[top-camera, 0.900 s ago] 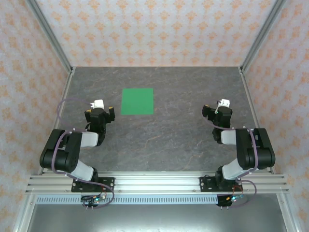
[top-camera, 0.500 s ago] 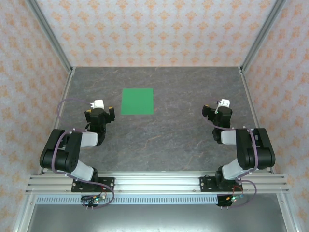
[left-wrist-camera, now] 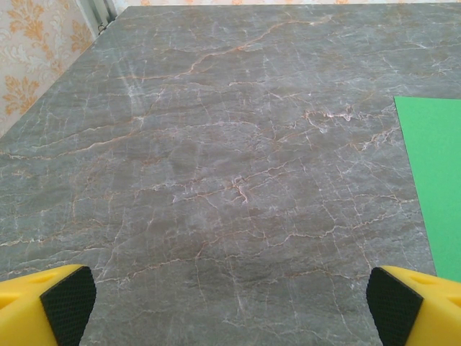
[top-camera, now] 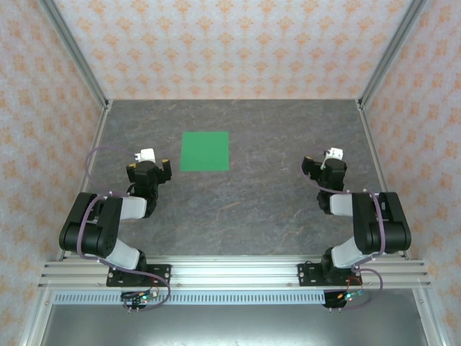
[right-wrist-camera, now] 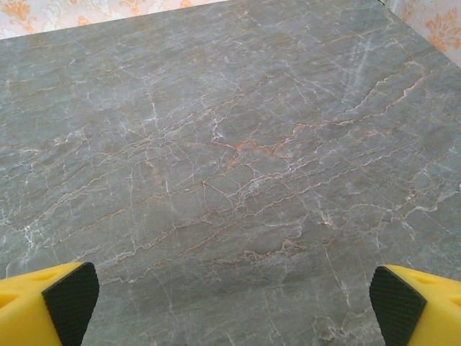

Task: Fold a paper plane with a square sheet of paper (fold left side to right side)
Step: Move the square sheet of paper to the center of the table.

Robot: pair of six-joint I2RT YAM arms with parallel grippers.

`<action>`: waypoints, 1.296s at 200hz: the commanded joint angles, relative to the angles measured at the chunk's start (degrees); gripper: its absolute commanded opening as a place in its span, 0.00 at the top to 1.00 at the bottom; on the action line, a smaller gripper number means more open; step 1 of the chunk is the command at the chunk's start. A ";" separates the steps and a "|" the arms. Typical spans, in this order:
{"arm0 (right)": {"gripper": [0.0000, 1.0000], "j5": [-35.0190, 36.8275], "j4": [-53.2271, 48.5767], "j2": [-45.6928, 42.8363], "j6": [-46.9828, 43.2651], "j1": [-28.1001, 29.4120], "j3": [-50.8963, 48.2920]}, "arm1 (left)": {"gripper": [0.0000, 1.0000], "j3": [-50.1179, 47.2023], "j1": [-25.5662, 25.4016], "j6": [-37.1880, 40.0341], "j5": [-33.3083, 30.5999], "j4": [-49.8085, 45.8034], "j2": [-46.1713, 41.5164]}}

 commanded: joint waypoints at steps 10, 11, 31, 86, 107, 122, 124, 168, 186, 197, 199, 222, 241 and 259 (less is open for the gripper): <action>0.00 1.61 -10.44 -11.96 2.20 -0.14 2.21 | 0.00 7.47 0.24 0.44 -0.27 -14.63 -7.59; 0.00 1.62 -10.92 -12.40 2.44 -0.14 2.28 | 0.00 7.68 0.21 0.39 -0.24 -15.19 -7.88; 0.00 -1.16 -19.31 -21.26 7.27 0.17 2.83 | 0.00 12.55 -1.35 -3.73 0.33 -26.10 -11.89; 0.00 -4.10 -38.32 -34.11 21.87 6.54 5.73 | 0.00 42.13 -11.22 -15.11 6.97 -57.41 5.34; 0.00 -3.31 -41.29 -35.06 24.08 10.34 5.87 | 0.00 53.96 -14.52 -15.65 7.00 -66.40 16.41; 0.00 -2.10 -42.50 -35.27 24.65 13.26 5.63 | 0.00 60.00 -15.69 -16.76 8.16 -69.95 22.60; 0.00 -1.98 -42.75 -35.27 24.71 13.41 5.61 | 0.00 60.80 -15.78 -16.99 8.51 -70.23 24.13; 0.00 -0.39 -43.87 -35.31 24.95 17.29 5.51 | 0.00 69.63 -16.85 -20.79 14.29 -74.57 35.75; 0.00 -0.21 -44.15 -35.27 25.12 17.61 5.67 | 0.00 70.31 -17.28 -20.93 13.90 -74.86 37.14; 0.00 -0.05 -44.24 -35.29 25.10 17.59 5.69 | 0.00 70.33 -17.38 -20.93 13.71 -74.90 37.60; 0.00 -0.03 -44.26 -35.27 25.16 17.54 5.74 | 0.00 70.37 -17.39 -20.95 13.65 -75.03 37.62; 0.00 0.08 -44.62 -35.27 25.24 17.65 5.96 | 0.00 70.33 -17.80 -20.84 12.24 -75.98 38.40; 0.00 0.15 -44.94 -35.26 25.40 17.67 6.12 | 0.00 70.04 -18.64 -20.54 10.48 -77.03 38.78; 0.00 0.16 -45.45 -35.26 25.62 17.69 6.31 | 0.00 69.44 -19.23 -20.57 9.30 -77.48 39.05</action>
